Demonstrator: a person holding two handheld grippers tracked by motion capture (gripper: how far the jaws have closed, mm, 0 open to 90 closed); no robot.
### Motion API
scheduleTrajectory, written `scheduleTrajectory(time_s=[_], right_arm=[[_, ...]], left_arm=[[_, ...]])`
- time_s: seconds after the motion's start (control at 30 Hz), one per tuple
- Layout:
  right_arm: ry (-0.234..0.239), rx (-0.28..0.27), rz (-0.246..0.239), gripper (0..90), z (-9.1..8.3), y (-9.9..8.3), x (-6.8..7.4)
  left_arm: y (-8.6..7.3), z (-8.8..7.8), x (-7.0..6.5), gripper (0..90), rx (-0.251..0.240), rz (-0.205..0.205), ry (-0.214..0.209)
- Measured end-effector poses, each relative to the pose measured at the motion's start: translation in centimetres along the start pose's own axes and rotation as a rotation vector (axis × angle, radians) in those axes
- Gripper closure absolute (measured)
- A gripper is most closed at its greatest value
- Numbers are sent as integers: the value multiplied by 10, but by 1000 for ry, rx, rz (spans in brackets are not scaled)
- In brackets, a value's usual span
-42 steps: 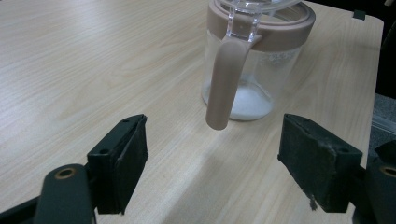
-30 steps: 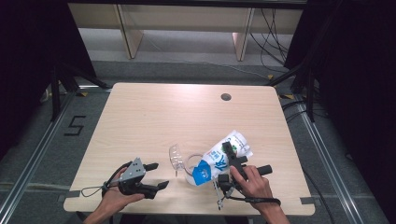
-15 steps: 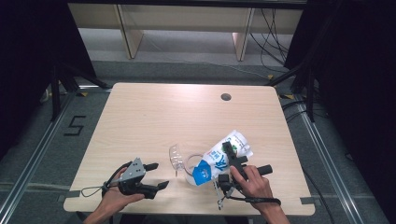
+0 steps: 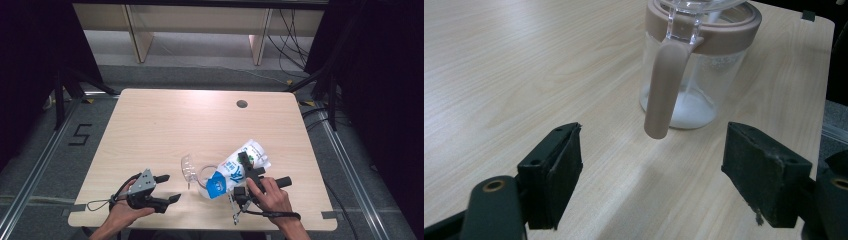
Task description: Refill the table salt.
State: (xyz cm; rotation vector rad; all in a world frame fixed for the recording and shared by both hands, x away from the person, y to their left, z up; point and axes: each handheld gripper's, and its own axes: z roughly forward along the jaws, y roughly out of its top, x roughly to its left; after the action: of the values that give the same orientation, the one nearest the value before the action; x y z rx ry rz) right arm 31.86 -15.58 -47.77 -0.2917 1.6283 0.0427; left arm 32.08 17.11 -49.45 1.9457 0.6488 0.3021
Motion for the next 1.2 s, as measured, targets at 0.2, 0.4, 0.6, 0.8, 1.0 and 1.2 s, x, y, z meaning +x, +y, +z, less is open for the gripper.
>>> scheduleTrajectory(time_s=[0.2,0.4,0.6,0.8,1.0,1.2], right_arm=[[0,-2,1,518,0,0,0],[1,-4,-1,519,0,0,0],[-2,-8,-2,519,0,0,0],[-7,-11,-5,522,0,0,-1],[-10,-11,-9,522,0,0,-1],[0,-2,-16,522,0,0,-1]], left_arm=[[0,0,0,233,0,0,-1],[0,0,0,233,0,0,-1],[0,0,0,233,1,0,-1],[0,0,0,233,1,1,-1],[0,0,0,233,6,2,5],[0,0,0,233,2,2,-2]])
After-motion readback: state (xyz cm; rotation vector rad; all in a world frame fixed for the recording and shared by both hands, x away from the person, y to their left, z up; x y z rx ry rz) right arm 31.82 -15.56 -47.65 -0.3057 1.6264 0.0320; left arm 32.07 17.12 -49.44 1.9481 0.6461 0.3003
